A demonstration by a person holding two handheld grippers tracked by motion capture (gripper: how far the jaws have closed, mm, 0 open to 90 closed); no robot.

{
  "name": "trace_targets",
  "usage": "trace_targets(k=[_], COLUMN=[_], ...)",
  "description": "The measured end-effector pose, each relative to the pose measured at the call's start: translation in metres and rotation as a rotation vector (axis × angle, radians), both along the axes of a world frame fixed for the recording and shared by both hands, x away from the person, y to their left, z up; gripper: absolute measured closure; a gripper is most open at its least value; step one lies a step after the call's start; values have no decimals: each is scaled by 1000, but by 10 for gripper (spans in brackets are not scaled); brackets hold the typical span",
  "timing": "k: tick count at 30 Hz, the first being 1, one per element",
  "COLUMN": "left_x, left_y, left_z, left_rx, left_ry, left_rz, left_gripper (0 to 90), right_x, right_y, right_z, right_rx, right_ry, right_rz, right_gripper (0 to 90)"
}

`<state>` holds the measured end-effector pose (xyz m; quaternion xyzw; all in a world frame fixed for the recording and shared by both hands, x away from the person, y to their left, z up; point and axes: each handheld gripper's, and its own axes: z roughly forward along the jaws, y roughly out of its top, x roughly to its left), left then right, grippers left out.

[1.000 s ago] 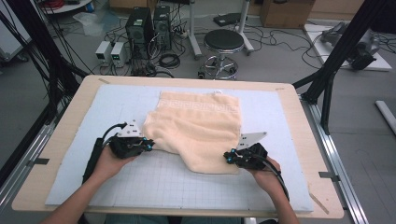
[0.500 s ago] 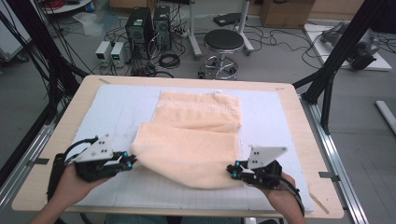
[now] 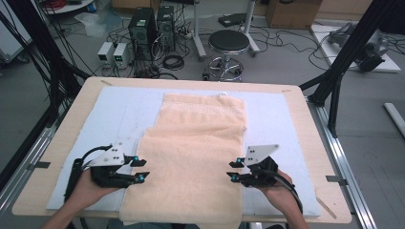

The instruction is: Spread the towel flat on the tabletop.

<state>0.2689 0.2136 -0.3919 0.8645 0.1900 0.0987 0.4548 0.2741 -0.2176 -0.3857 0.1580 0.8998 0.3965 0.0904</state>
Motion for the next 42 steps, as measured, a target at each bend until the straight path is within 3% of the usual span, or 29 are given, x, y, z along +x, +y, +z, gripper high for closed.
trace_targets(k=[3,5,8,9,11,13,14,18,22,27,29,31,33,36,37,39,41,42], left_x=[24,36,43,43,40,38,36,16,-18,-62,-79,-85,-80,-58,-48,-27,-8,2], left_y=[-3,-6,-11,-13,-15,-15,-15,-13,-5,0,1,2,1,0,-1,-5,-8,-10], left_z=[-22,-32,-43,-45,-45,-44,-43,-34,-17,1,5,6,8,6,4,-2,-10,-15], left_rx=[31,68,108,121,124,127,142,146,83,78,54,32,13,20,40,35,65,72], left_ry=[34,64,110,101,85,78,69,47,26,13,30,41,30,-1,-19,-12,-14,-1], left_rz=[35,36,24,20,23,21,17,-21,-48,-110,-139,-152,-125,-82,-67,-22,17,31], left_gripper=[523,525,554,563,615,750,813,857,857,856,850,799,645,632,620,618,598,590], right_x=[19,30,36,36,37,37,35,26,-1,-45,-60,-73,-75,-55,-47,-26,-3,5], right_y=[4,9,18,20,18,14,14,12,9,4,5,6,6,4,3,1,-2,-2], right_z=[-17,-26,-38,-42,-46,-47,-47,-40,-27,-7,0,7,13,12,9,1,-10,-15], right_rx=[-21,-71,-125,-152,-115,-87,-83,-76,-60,-9,-5,12,8,-14,-21,-45,-54,-53], right_ry=[22,35,61,73,81,101,99,90,65,53,53,48,29,-10,-20,-35,-22,-17], right_rz=[-18,-11,11,13,14,18,21,49,96,145,174,203,193,134,111,64,0,-4], right_gripper=[632,626,661,689,736,850,859,871,868,860,827,728,697,667,657,646,624,620])
